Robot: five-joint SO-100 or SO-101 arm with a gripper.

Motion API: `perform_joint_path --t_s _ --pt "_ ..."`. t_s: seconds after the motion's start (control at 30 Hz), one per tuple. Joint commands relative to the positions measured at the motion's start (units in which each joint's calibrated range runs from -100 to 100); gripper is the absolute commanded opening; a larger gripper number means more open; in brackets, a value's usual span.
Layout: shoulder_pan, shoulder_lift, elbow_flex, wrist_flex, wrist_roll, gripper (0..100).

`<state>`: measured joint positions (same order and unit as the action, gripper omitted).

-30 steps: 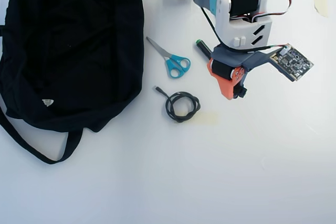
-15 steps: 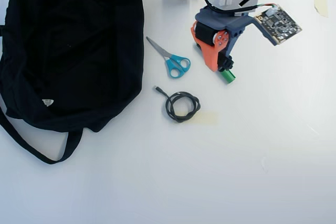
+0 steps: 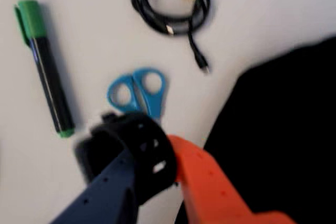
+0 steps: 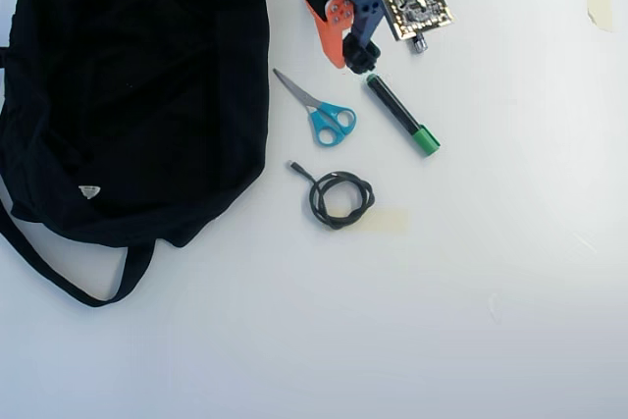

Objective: Put the bike light into the black bag

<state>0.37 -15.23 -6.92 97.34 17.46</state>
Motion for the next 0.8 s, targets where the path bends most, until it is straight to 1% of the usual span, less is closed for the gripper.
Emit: perform_joint_path --t_s 0.0,0.07,0.2,0.27,0.37,0.4,0.5,0.57,0.7,0.77 --pt "1.95 -11.4 11.5 -6.21 -0.68 2" --pt "2.03 -16.88 19.23 -11.21 -3.56 2" --pt "2.03 -26.43 31.45 -19.65 -11.85 2" --pt "2.1 -29.25 34.23 -21.54 -14.0 2" --pt "2.85 -30.99 35.85 -22.75 -15.52 2" --pt "4.2 -31.07 35.85 -24.47 -17.41 2" --pt "6.96 -31.07 35.85 -29.47 -26.64 2" --pt "8.98 -30.08 35.94 -32.48 -30.67 2" --pt "11.67 -29.66 37.65 -34.46 -30.62 2" --pt "15.94 -29.33 38.27 -35.84 -30.1 2"
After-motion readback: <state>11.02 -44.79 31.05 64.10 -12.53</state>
